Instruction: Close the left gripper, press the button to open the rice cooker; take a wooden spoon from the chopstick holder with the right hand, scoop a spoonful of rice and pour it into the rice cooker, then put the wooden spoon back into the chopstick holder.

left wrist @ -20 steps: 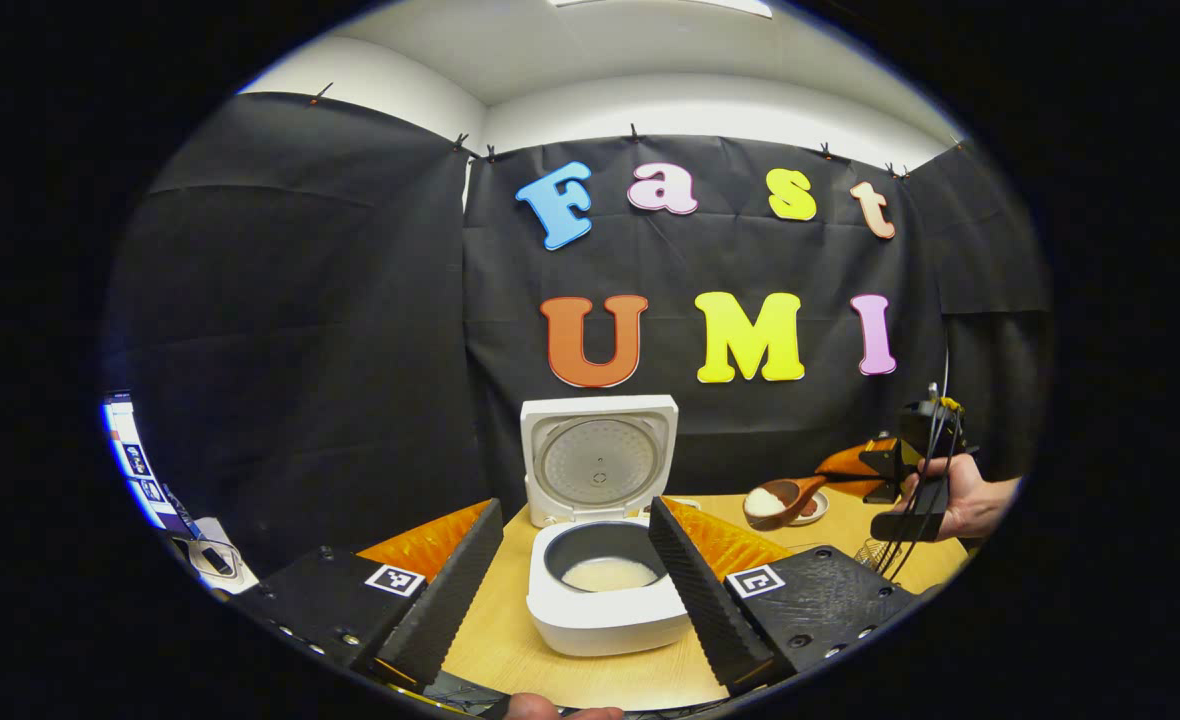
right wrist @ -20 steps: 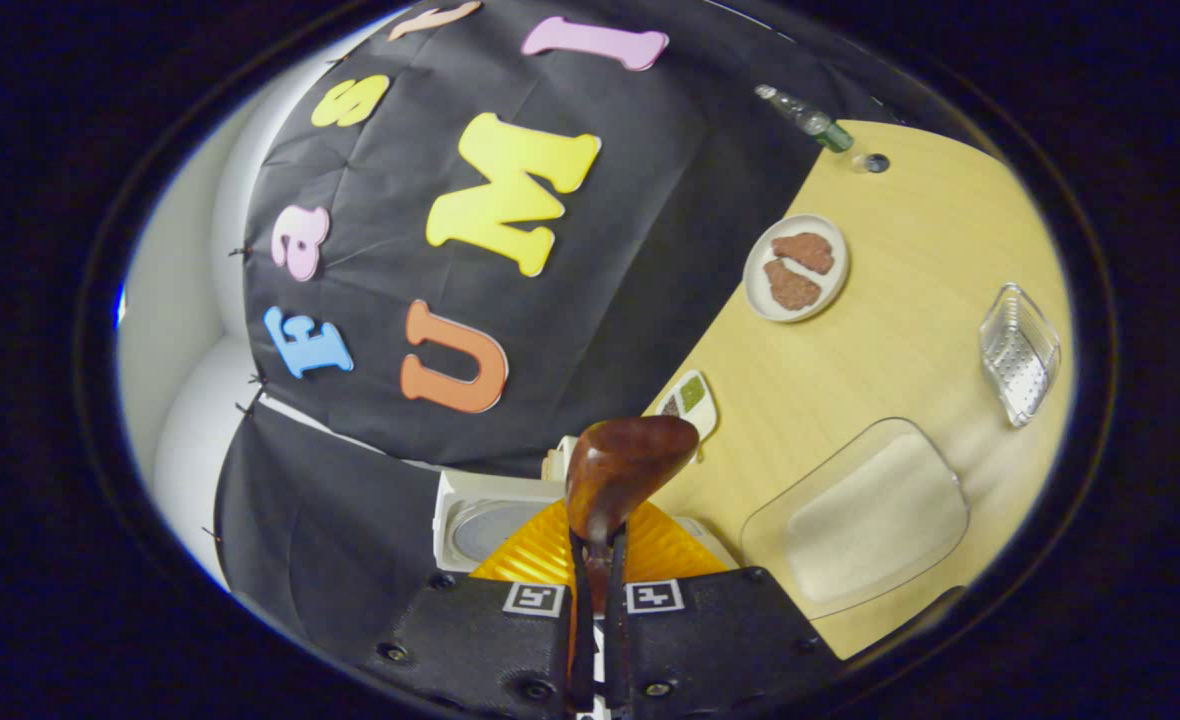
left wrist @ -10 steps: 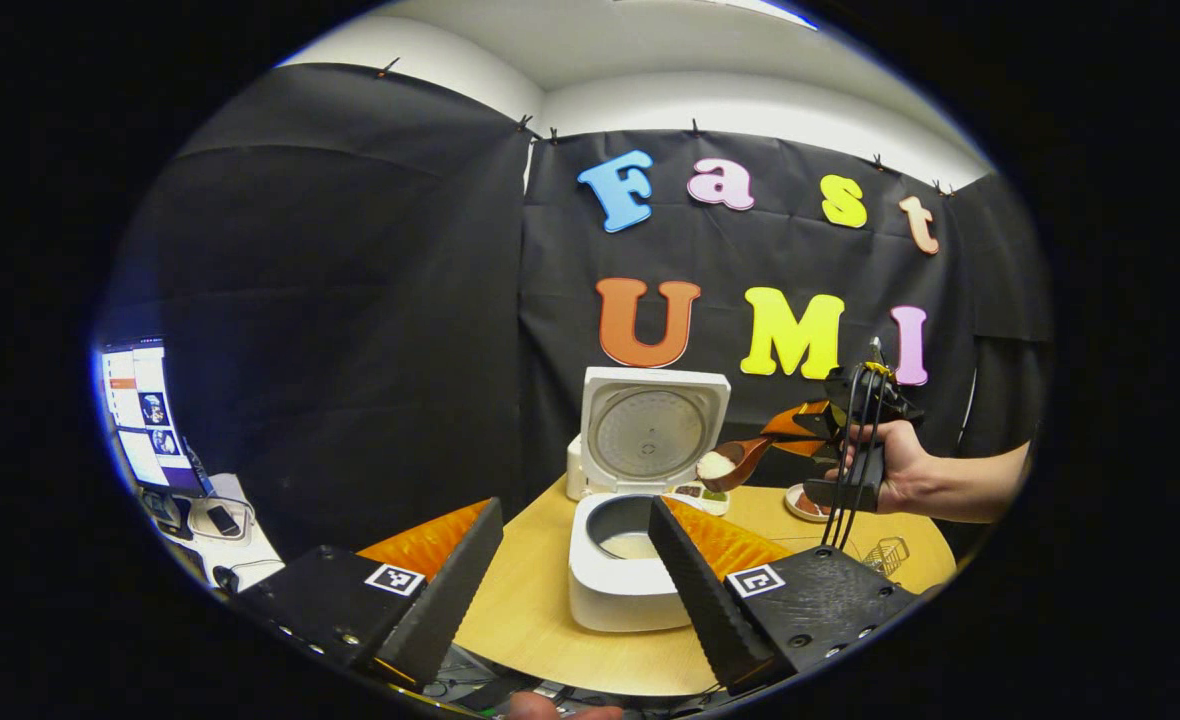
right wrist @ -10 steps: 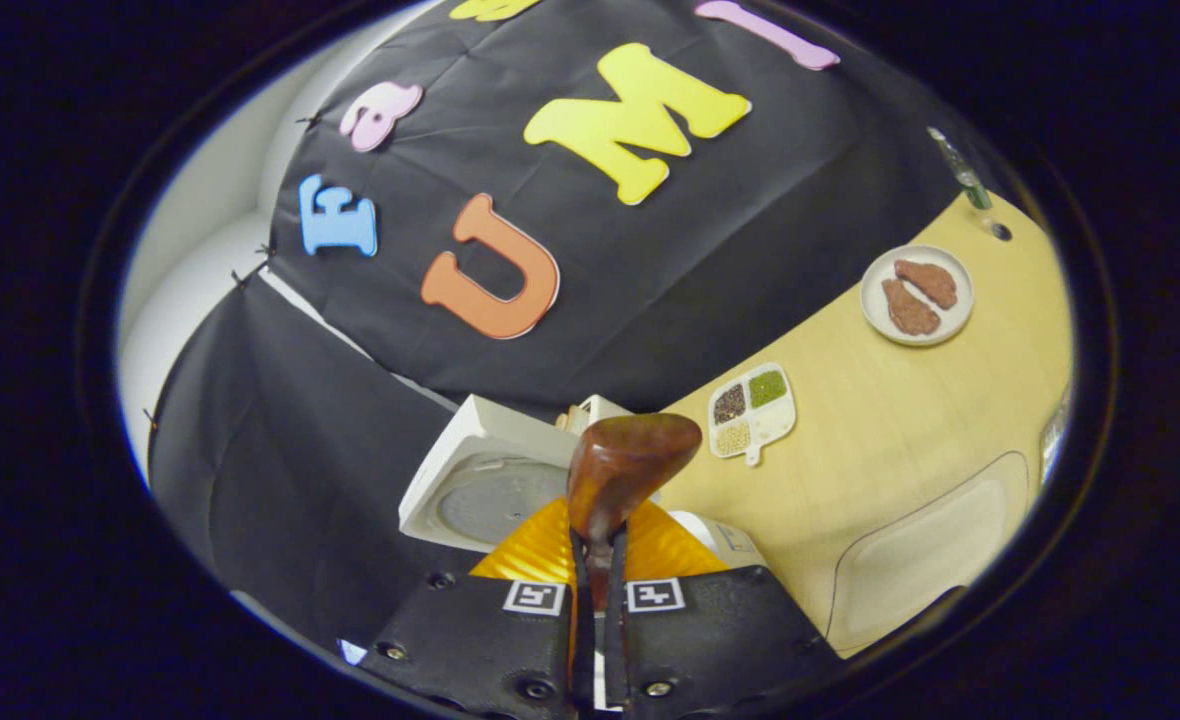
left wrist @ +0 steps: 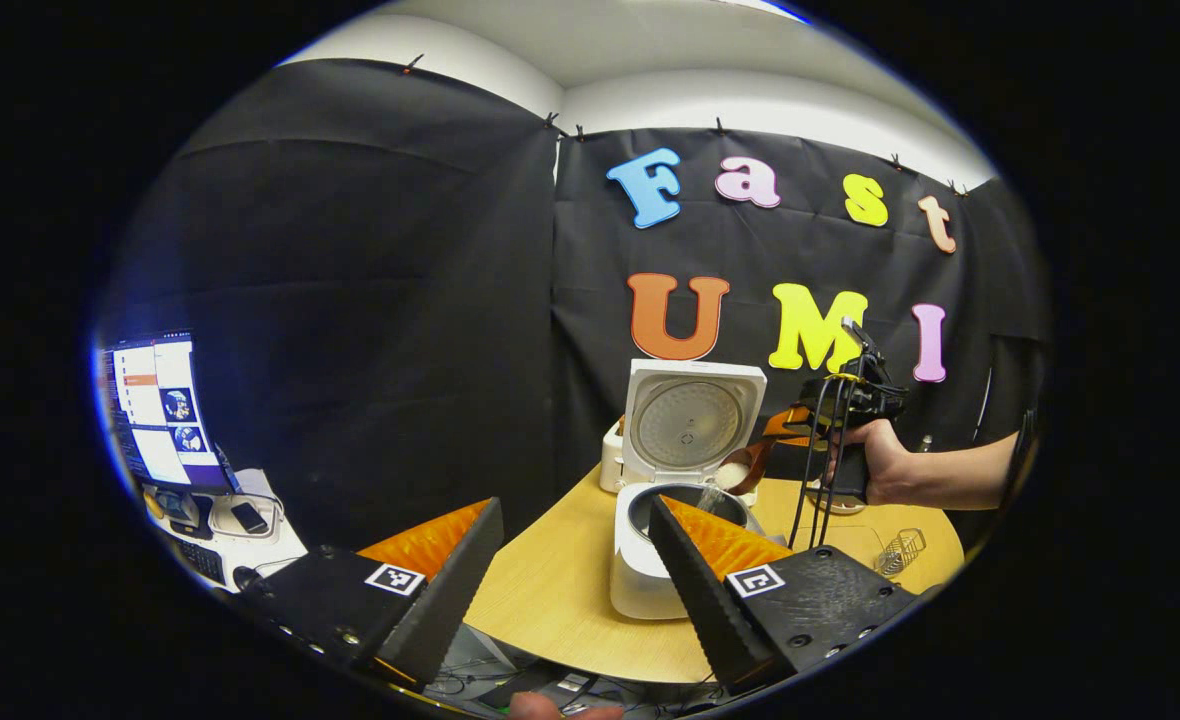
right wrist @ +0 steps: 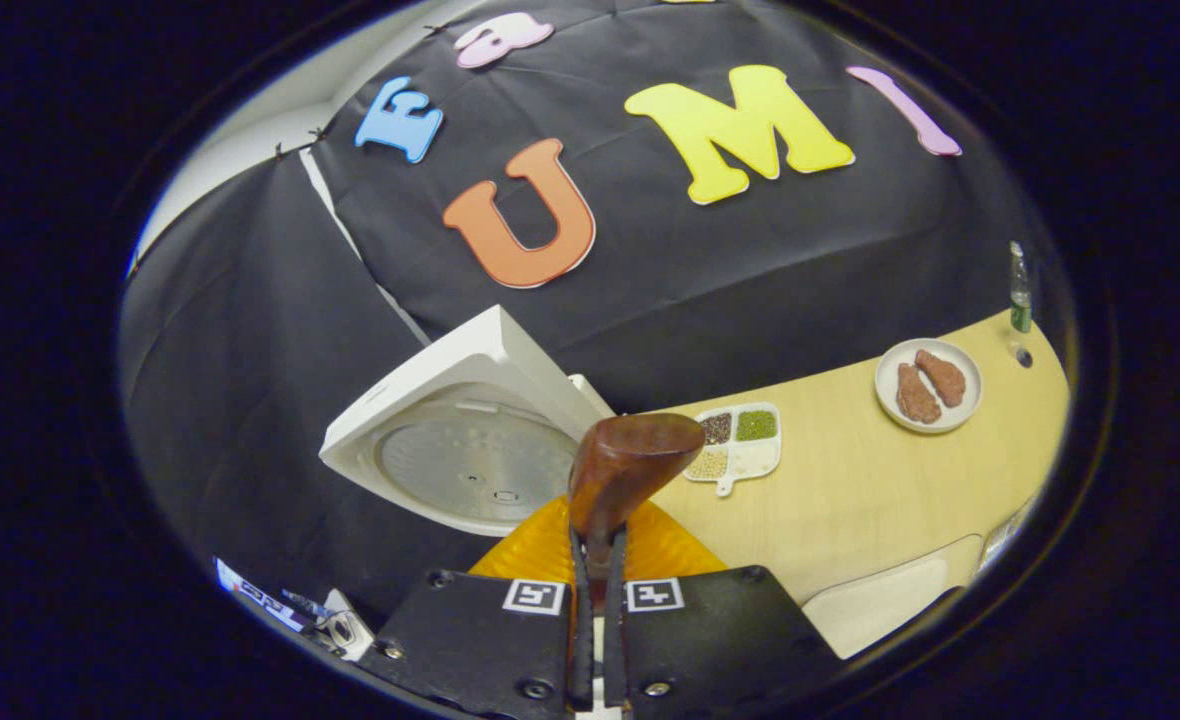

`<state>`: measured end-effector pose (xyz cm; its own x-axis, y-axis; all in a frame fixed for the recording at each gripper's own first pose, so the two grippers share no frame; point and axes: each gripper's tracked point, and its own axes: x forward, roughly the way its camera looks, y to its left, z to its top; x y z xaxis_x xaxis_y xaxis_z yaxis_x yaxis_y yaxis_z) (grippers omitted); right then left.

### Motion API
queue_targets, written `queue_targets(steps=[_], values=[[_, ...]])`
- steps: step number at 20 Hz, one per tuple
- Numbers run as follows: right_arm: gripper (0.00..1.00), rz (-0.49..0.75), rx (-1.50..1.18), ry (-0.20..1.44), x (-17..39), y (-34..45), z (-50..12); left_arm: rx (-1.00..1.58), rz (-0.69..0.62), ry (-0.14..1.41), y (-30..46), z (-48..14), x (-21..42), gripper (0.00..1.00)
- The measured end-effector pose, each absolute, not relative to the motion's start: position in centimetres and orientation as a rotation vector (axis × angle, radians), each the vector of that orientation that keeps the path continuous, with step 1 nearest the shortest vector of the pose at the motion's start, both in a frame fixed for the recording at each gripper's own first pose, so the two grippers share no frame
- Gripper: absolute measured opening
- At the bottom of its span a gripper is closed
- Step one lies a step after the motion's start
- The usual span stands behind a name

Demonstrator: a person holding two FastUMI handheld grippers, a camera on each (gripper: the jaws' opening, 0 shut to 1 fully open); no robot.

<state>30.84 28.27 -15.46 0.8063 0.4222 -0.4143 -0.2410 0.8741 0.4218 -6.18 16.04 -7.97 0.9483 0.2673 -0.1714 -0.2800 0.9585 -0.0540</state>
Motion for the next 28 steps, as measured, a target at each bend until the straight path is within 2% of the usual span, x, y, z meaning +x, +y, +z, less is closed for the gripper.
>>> queue_targets(steps=[8, 19, 28], values=[[0.09, 0.382, 0.186, 0.450, 30.5, 28.5, -14.0, -0.076, 0.236, 0.165, 15.5, -7.8, -5.2, 0.94], [0.09, 0.502, -0.239, 0.253, 27.8, 31.6, -11.5, -0.077, 0.226, 0.167, 15.3, -7.8, -5.2, 0.94], [0.09, 0.601, -0.410, 0.117, 25.6, 33.4, -10.0, -0.088, 0.230, 0.159, 15.0, -6.7, -5.3, 0.94]])
